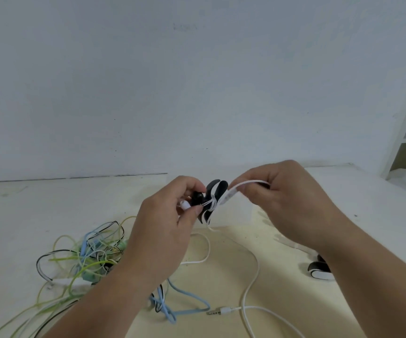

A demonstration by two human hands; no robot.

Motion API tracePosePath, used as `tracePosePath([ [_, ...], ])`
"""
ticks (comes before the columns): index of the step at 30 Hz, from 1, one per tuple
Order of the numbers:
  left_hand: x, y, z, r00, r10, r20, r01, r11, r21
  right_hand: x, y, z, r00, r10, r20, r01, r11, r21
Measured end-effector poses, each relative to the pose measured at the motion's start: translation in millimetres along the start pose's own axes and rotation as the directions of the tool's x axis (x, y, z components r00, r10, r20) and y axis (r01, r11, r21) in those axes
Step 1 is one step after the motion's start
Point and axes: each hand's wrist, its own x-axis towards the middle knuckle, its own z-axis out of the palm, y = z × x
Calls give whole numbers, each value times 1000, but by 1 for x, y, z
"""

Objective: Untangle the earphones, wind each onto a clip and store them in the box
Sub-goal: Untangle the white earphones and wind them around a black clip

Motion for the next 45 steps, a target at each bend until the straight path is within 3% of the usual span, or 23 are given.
tracePosePath([
  [3,-1,2,0,999,5,41,-5,1000,9,2,6,-2,999,36,-7,-33,952,306],
  [6,-2,2,1,999,8,53,-9,1000,15,5,12,-3,993,-8,115,-55,842,536],
  [9,0,0,-1,999,9,51,-10,1000,24,5,20,-12,967,-88,237,-85,770,632],
  [12,1,0,-3,998,14,57,-16,999,41,4,26,-22,885,-205,418,-131,752,646],
  [18,1,3,-5,995,37,91,-44,996,77,10,27,-32,865,-25,501,-293,785,546],
  [20,0,3,-5,993,54,104,-65,992,104,8,22,-29,914,61,400,-249,865,437],
  [23,0,2,-4,990,61,129,-80,986,144,6,20,-19,969,66,239,-118,971,210],
  [26,0,1,-4,987,44,155,-63,991,119,8,21,-12,992,42,122,-77,952,295],
  [29,1,1,-3,979,-20,204,21,1000,-7,10,21,-10,999,29,14,-32,940,339],
  [33,2,8,-1,959,-68,276,172,912,-373,12,26,0,991,113,-71,-88,954,288],
  [38,1,12,5,972,-149,179,226,791,-568,11,25,21,978,175,112,-186,978,97],
  [42,2,7,9,973,-223,57,216,802,-556,7,22,35,962,165,219,-175,984,28],
  [45,3,5,10,970,-238,-44,191,865,-464,2,20,44,925,149,349,-165,986,18],
])
